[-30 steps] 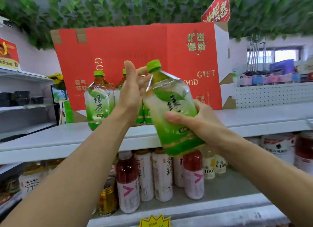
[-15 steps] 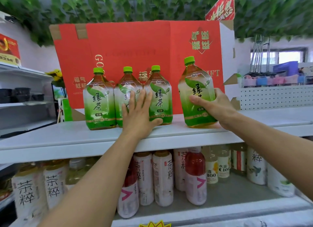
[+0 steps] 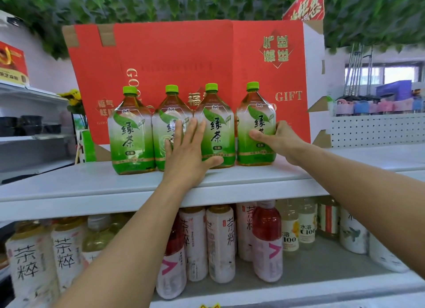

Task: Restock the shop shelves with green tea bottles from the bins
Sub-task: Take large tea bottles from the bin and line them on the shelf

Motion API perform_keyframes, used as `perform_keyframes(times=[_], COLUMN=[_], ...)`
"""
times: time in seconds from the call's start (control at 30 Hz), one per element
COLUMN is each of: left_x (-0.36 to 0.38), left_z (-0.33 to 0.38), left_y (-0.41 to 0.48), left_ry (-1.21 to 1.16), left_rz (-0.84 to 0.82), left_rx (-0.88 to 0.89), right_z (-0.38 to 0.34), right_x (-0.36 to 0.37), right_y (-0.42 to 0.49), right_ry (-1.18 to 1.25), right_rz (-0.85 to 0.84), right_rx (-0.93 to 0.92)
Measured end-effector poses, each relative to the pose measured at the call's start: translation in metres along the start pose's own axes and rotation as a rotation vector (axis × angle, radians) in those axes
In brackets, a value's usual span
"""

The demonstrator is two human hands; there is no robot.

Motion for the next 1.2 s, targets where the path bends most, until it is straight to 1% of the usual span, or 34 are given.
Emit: perform_keyframes(times=[0.13,0.23,0.33,0.4,0.43,0.5,0.6,0.7,0.8,0.87,0.97,1.1,1.2], left_x=[0.001,0.001,-0.001,-0.007,-0.012,-0.021,-0.034,-0.04,-0.033,-0.019,0.009,0.049,0.083], left_z=[-0.001,-0.002,0.001,0.005,0.007,0.011,0.024,0.041,0.049,0.049,0.046,0.037,0.03], left_y=[0.001,0.001,-0.001,-0.005,-0.009,-0.023,-0.067,-0.128,-0.196,-0.24,-0.302,-0.387,-0.461], left_ry=[-0.005,-0.003,0.008,0.031,0.055,0.118,0.139,0.1,0.009,-0.045,-0.12,-0.213,-0.298], left_rz=[0.003,-0.001,-0.023,-0.034,-0.036,-0.016,0.126,0.254,0.295,0.244,0.086,-0.182,-0.38], left_rx=[0.004,0.002,0.004,0.012,0.019,0.032,0.052,0.085,0.108,0.092,0.018,-0.144,-0.325], right_z=[0.003,0.001,-0.002,-0.007,-0.011,-0.019,-0.021,-0.005,0.021,0.046,0.095,0.168,0.227], right_x=[0.005,0.007,0.01,0.012,0.013,0.016,0.024,0.032,0.045,0.058,0.084,0.12,0.143], right_y=[0.004,-0.001,-0.018,-0.038,-0.052,-0.087,-0.15,-0.208,-0.257,-0.285,-0.327,-0.383,-0.426], right_ry=[0.011,-0.028,-0.165,-0.291,-0.356,-0.512,-0.761,-0.801,-0.784,-0.766,-0.721,-0.621,-0.552], right_rz=[0.022,0.014,-0.001,0.023,0.059,0.162,0.306,0.365,0.396,0.365,0.254,0.053,-0.097], right_rx=[-0.001,0.01,0.063,0.052,-0.005,-0.185,-0.457,-0.63,-0.684,-0.664,-0.565,-0.311,-0.09])
Point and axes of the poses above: each hand's wrist, its own y-axis towards the middle knuckle, its own x-axis out of the palm, z = x × y, the point moved 4 cm from there along y, towards the middle knuckle, and after that the axes turned 6 degrees about x, right-handed, at the moved point
